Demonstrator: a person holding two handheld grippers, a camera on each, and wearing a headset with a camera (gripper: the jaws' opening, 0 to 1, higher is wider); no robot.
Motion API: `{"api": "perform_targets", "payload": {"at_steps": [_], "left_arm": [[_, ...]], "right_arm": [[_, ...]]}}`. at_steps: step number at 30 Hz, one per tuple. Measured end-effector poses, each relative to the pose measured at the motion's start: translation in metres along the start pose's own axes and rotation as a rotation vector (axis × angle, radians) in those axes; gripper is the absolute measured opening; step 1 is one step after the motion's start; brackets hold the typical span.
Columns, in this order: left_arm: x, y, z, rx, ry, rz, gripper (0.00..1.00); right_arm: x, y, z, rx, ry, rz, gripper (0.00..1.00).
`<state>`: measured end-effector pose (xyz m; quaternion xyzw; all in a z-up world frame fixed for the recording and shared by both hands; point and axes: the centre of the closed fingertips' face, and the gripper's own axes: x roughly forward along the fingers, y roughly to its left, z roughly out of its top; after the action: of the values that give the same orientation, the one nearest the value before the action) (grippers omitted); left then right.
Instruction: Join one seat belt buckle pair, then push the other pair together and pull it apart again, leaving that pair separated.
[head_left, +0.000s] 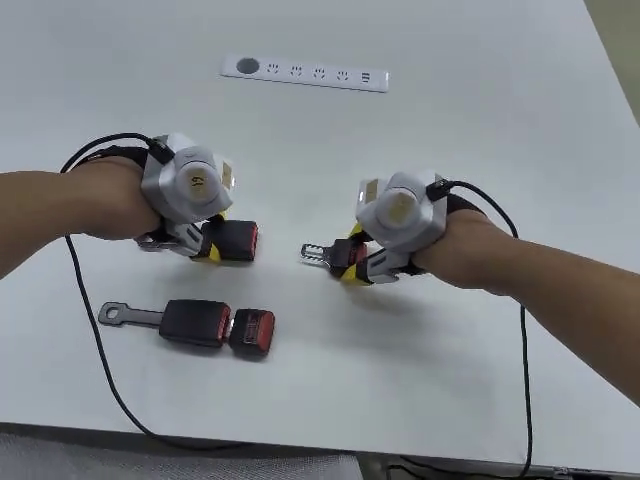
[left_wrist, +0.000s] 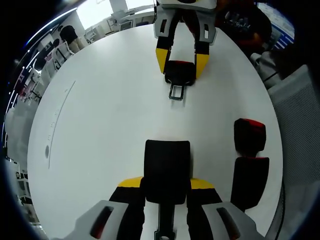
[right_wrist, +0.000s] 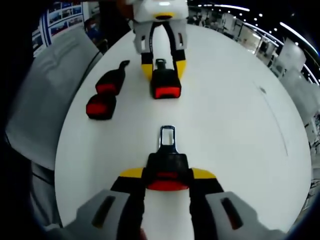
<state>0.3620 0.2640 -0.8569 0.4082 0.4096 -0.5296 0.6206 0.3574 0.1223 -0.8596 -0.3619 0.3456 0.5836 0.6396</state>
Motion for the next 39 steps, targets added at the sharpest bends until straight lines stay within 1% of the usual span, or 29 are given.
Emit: {"api": "perform_targets", "payload": {"at_steps": [8,12,15,21,23,24,25,26,30,33,35,37,39], "left_arm": [[0.001,0.000,0.001,0.001,0.006,-0.002,0.32],[0.001,0.000,0.001,0.006,0.005,-0.004,0.32],[0.001,0.000,0.001,0.008,0.005,-0.006,0.32],[0.001,-0.001,0.001,0.016,0.008,-0.009,0.32],[0.001,-0.001,0.001,0.017,0.010,-0.008,0.32],[0.001,-0.001,0.001,0.018,0.011,-0.009,0.32],[0.001,-0.001,0.001,0.019,0.010,-0.010,0.32],[0.001,-0.001,0.001,0.028,0.009,-0.012,0.32],[0.001,-0.001,0.001,0.029,0.003,-0.017,0.32],[0.001,-0.001,0.001,0.030,-0.008,-0.019,0.32],[0.001,-0.001,0.001,0.038,-0.020,-0.025,0.32],[0.001,-0.001,0.001,0.045,-0.030,-0.031,0.32],[0.002,-0.002,0.002,0.053,-0.034,-0.035,0.32]], "right_arm": [[0.015,-0.001,0.023,-0.029,0.025,-0.012,0.33],[0.021,-0.002,0.034,-0.023,0.029,-0.014,0.33],[0.026,-0.001,0.042,-0.020,0.035,-0.006,0.33],[0.029,-0.001,0.047,-0.024,0.052,0.005,0.33],[0.028,-0.001,0.049,-0.044,0.055,-0.009,0.33],[0.028,-0.002,0.050,-0.067,0.052,-0.020,0.33],[0.028,-0.001,0.052,-0.069,0.041,-0.022,0.33],[0.028,0.000,0.054,-0.065,0.030,-0.020,0.33],[0.032,-0.001,0.057,-0.043,-0.001,-0.013,0.33],[0.033,-0.001,0.059,-0.042,-0.023,-0.008,0.33],[0.035,0.000,0.062,-0.027,-0.046,-0.001,0.32],[0.035,0.000,0.062,-0.030,-0.044,-0.002,0.32],[0.035,0.000,0.063,-0.036,-0.055,0.005,0.32]]}}
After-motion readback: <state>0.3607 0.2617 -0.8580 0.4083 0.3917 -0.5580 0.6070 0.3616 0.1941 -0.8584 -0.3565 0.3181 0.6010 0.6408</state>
